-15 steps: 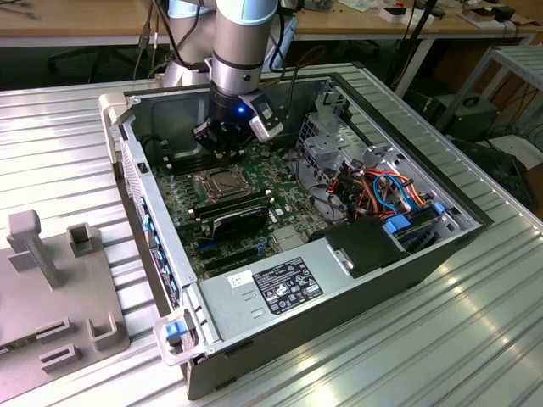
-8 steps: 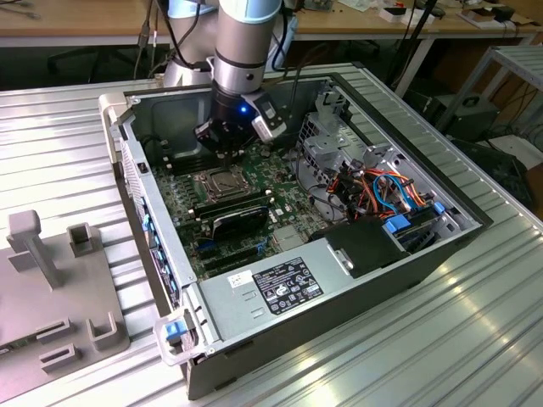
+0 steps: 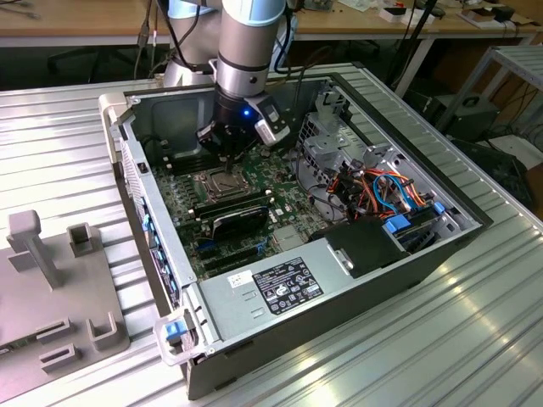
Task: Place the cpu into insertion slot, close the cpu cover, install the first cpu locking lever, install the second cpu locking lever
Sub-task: 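Install the first cpu locking lever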
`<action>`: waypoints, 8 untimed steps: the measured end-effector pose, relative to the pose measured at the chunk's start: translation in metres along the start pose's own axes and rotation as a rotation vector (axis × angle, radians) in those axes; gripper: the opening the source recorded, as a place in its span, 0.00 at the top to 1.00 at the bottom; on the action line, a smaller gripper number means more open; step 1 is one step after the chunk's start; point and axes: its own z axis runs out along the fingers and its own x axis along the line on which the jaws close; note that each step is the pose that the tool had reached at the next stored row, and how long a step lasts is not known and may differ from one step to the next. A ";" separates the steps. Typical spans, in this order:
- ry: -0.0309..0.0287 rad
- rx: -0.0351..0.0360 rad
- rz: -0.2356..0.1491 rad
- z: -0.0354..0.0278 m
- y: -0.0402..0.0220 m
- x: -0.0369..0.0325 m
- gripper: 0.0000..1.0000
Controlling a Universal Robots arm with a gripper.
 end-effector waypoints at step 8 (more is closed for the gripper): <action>-0.0001 -0.0002 -0.002 -0.0062 0.0006 -0.0001 0.89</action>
